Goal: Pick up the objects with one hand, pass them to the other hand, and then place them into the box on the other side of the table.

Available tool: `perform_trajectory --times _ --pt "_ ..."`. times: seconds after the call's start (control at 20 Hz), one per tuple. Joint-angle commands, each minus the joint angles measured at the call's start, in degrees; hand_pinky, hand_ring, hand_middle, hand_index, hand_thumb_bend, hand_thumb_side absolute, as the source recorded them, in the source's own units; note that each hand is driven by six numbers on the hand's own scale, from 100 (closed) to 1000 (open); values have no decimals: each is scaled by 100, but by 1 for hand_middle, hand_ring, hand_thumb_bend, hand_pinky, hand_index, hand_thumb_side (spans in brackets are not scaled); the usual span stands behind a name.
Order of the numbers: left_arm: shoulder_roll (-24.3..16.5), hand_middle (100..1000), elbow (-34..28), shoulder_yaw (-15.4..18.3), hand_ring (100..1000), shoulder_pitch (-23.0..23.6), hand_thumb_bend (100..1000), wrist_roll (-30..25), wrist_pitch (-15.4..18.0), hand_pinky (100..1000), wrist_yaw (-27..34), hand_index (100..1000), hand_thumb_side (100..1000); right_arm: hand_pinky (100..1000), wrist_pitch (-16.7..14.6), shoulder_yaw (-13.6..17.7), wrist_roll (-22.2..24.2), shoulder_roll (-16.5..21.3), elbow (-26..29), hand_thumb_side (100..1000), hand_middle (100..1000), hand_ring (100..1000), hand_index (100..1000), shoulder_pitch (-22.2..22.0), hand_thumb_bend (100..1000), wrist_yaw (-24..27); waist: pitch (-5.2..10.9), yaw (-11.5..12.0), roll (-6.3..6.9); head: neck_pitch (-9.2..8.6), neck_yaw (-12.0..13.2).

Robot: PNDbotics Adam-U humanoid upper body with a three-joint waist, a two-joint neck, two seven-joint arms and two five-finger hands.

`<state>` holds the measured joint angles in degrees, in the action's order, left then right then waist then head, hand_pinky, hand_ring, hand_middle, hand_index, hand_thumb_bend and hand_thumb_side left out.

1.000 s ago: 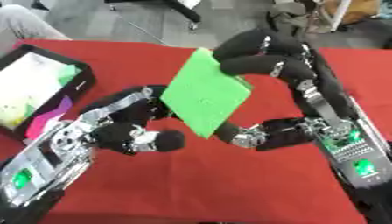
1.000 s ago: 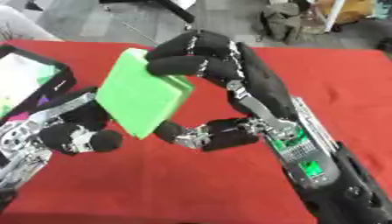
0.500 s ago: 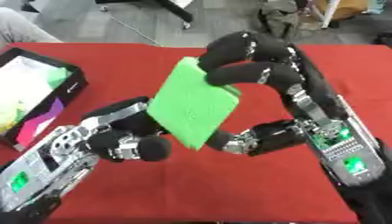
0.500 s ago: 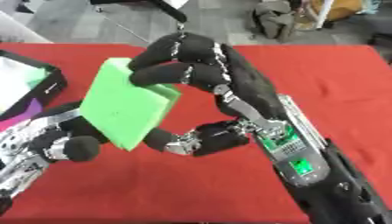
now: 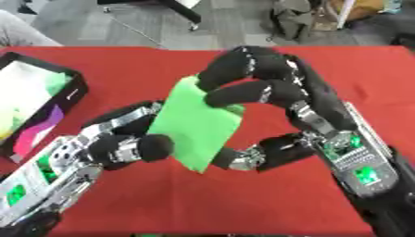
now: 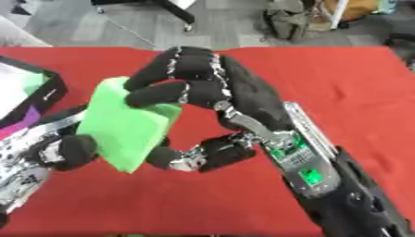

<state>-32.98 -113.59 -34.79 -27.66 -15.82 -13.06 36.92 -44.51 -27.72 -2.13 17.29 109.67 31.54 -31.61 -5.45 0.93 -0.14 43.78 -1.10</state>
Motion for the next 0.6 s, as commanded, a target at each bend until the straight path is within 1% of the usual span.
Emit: perform_trajectory --times 0.05,0.45,0.6 --pt "7 628 -100 -20 739 -109 763 53 -17 861 88 689 593 693 -134 -37 16 -43 -62 100 368 566 481 95 278 -166 48 13 4 33 -11" --pt "64 610 -100 -103 724 -127 754 25 -69 855 141 678 583 691 -339 -100 -84 -146 -355 100 369 568 482 109 281 -529 46 23 5 33 -4" --pt "90 566 -100 -143 681 -151 709 25 -104 838 170 653 527 691 -384 -133 -119 -181 -413 100 371 569 483 120 279 -606 46 22 7 33 1"
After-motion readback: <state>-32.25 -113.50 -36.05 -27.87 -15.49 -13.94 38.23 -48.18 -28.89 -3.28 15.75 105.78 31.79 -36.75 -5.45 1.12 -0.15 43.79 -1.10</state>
